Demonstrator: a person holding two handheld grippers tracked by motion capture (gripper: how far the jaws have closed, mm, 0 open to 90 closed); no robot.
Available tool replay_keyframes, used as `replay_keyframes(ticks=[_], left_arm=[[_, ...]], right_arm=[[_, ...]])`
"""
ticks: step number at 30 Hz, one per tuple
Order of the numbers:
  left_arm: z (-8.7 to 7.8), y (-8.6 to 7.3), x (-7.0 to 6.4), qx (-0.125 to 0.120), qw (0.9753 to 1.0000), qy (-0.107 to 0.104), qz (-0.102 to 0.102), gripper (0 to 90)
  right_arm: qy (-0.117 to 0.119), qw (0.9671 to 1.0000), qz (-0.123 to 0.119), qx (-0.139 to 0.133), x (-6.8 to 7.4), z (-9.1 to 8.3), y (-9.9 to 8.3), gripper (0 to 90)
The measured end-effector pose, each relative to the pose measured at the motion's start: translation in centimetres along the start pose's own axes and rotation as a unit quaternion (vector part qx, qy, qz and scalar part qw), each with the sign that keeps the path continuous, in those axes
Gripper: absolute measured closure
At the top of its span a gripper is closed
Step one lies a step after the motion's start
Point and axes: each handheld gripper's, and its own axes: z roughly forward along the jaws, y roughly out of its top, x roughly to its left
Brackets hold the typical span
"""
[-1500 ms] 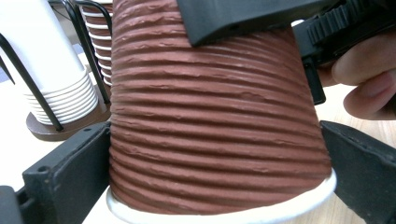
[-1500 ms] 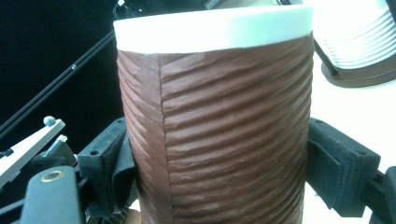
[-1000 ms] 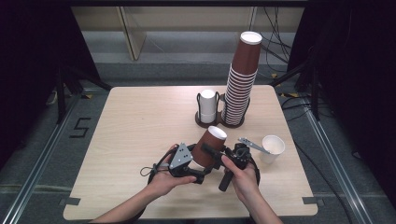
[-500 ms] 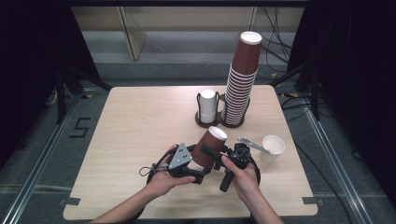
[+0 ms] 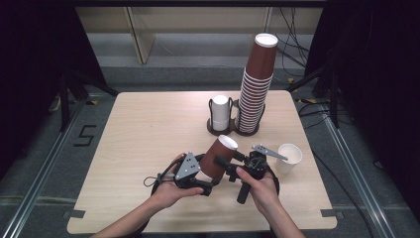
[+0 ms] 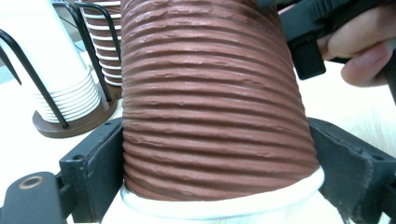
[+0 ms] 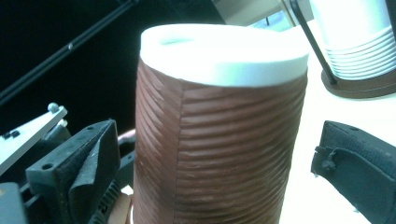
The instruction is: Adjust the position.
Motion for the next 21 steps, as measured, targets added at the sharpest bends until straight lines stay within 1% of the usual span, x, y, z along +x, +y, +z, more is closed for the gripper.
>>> replay_keyframes(ticks=[1,2,3,4,5,6,7,8,9,10,12,13,14,15,16,17,18,19,20,21], left_arm=[[-0.3,0.0,0.2,0.005,1.0000,-0.002,0.004,11.0],[-0.3,0.0,0.2,0.005,1.0000,-0.002,0.004,11.0],[-0.4,0.0,0.2,0.001,1.0000,-0.002,0.002,11.0],[-0.6,0.0,0.4,0.008,1.0000,0.000,0.006,11.0],[-1.0,0.1,0.7,0.012,0.9999,0.000,0.010,11.0],[-1.1,0.1,0.8,0.011,0.9998,-0.002,0.015,11.0],[-1.3,0.1,1.0,0.016,0.9997,-0.002,0.019,11.0],[-1.3,0.1,1.0,0.016,0.9997,-0.002,0.019,11.0],[-1.5,0.2,1.2,0.020,0.9996,-0.006,0.020,10.9],[-2.0,0.2,1.6,0.024,0.9993,-0.011,0.024,10.9],[-2.1,0.2,1.7,0.023,0.9993,-0.013,0.025,10.9],[-2.6,0.2,2.1,0.032,0.9989,-0.016,0.031,10.9],[-2.6,0.2,2.1,0.032,0.9989,-0.016,0.031,10.9],[-3.0,0.1,2.4,0.039,0.9983,-0.019,0.037,10.9],[-3.0,0.1,2.4,0.039,0.9983,-0.019,0.037,10.8],[-3.3,0.1,2.7,0.045,0.9978,-0.021,0.044,10.8],[-3.5,0.0,2.8,0.053,0.9972,-0.021,0.049,10.8],[-3.5,0.0,2.8,0.053,0.9972,-0.021,0.049,10.8],[-3.9,0.0,3.0,0.060,0.9962,-0.027,0.056,10.7],[-4.0,0.0,3.1,0.065,0.9955,-0.032,0.060,10.7]], right_arm=[[-0.002,0.9999,-0.011,0.007,0.1,-0.1,0.0,0.7],[-0.002,0.9999,-0.011,0.007,0.1,-0.1,0.0,0.7],[-0.013,0.9989,-0.037,0.027,0.2,-0.3,0.0,1.1],[-0.013,0.9989,-0.037,0.027,0.2,-0.3,0.0,1.1],[-0.008,0.9980,-0.053,0.036,0.3,-0.5,0.0,1.2],[-0.005,0.9975,-0.055,0.044,0.4,-0.6,0.0,1.2],[-0.007,0.9970,-0.061,0.048,0.5,-0.8,0.1,1.3],[-0.007,0.9970,-0.061,0.048,0.5,-0.8,0.1,1.3],[-0.008,0.9944,-0.089,0.057,0.5,-1.1,0.2,1.6],[-0.007,0.9932,-0.098,0.062,0.5,-1.1,0.2,1.7],[-0.007,0.9902,-0.119,0.074,0.4,-1.4,0.4,2.1],[-0.006,0.9889,-0.123,0.084,0.6,-1.6,0.5,2.5],[-0.006,0.9889,-0.123,0.084,0.6,-1.6,0.5,2.5],[-0.005,0.9843,-0.142,0.105,0.8,-1.9,0.6,2.9],[-0.005,0.9843,-0.142,0.105,0.8,-1.9,0.6,2.9],[-0.014,0.9740,-0.189,0.124,0.5,-2.0,0.7,3.2],[-0.007,0.9718,-0.194,0.133,0.4,-2.2,0.8,3.2],[-0.007,0.9718,-0.194,0.133,0.4,-2.2,0.8,3.2],[-0.007,0.9646,-0.212,0.157,0.3,-2.3,0.8,3.2],[-0.014,0.9592,-0.228,0.166,0.2,-2.5,0.8,3.2]])
